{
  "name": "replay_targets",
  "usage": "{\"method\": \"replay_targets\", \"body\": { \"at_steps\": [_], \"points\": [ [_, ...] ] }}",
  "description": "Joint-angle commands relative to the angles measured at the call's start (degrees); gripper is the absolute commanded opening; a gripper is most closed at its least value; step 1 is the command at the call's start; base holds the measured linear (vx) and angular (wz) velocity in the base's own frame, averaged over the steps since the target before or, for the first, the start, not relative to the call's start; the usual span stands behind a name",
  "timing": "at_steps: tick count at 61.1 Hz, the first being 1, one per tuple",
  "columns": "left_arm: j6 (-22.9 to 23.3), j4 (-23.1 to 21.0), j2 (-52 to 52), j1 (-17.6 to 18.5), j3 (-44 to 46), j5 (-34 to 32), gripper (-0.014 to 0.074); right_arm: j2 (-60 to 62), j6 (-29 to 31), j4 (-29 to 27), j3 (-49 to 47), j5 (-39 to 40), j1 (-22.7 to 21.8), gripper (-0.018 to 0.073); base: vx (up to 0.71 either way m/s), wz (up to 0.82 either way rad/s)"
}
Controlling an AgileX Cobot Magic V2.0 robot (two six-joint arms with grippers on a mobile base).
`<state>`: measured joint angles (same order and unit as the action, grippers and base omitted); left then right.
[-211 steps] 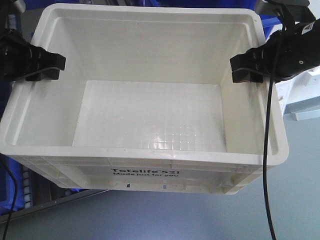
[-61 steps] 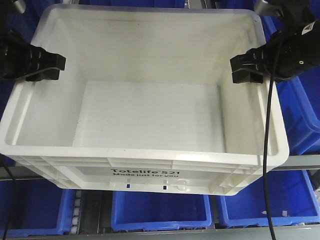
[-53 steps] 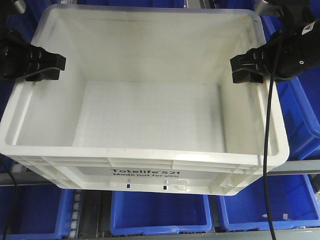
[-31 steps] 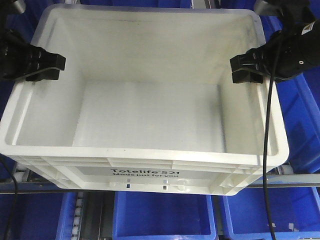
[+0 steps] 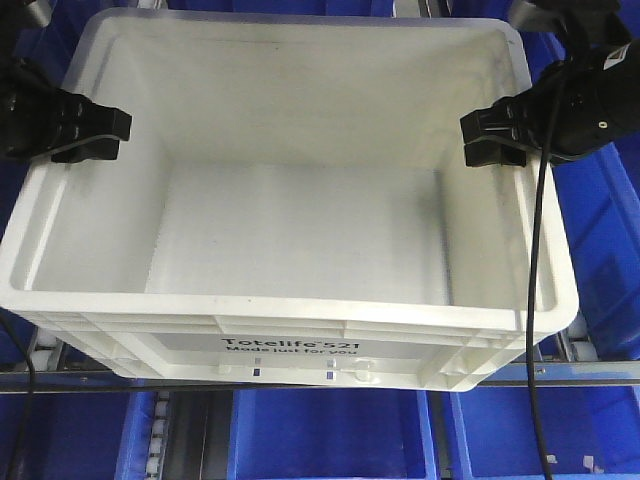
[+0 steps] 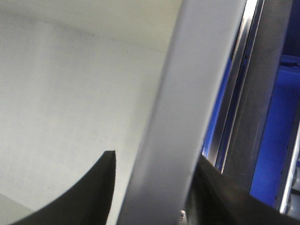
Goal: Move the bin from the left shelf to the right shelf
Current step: 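Carry the tote with both grippers over the destination shelf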
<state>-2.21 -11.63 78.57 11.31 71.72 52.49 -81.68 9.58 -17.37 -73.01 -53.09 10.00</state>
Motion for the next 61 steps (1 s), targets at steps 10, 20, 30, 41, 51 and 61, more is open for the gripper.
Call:
{"method": "replay_targets", "body": {
  "at_steps": [10, 20, 30, 41, 51, 61],
  "points": [
    [-1.6, -0.9, -2.8, 0.3, 2.6, -5.8, -0.0008, 2.6, 2.4, -0.9, -1.9, 3.1, -0.1, -0.0004, 0.0, 0.0],
    [-1.6, -0.9, -2.8, 0.3, 2.6, -5.8, -0.0008, 2.6, 2.4, -0.9, -1.9, 3.1, -0.1, -0.0004, 0.0, 0.0],
    [-1.6, -0.9, -2.8, 0.3, 2.6, -5.8, -0.0008, 2.6, 2.4, -1.0, -1.9, 3.1, -0.1, -0.0004, 0.0, 0.0],
    [-1.6, -0.9, -2.8, 0.3, 2.6, -6.9, -0.0008, 2.6, 2.4, -1.0, -1.9, 3.1, -0.1, -0.0004, 0.0, 0.0],
    [-1.6, -0.9, -2.8, 0.3, 2.6, -7.5, -0.0008, 2.6, 2.4, -1.0, -1.9, 3.1, -0.1, -0.0004, 0.0, 0.0],
    [-1.6, -1.1, -2.8, 0.3, 2.6, -8.4, -0.0008, 2.6, 2.4, -1.0, -1.9, 4.2, -0.1, -0.0004, 0.0, 0.0]
  ]
}}
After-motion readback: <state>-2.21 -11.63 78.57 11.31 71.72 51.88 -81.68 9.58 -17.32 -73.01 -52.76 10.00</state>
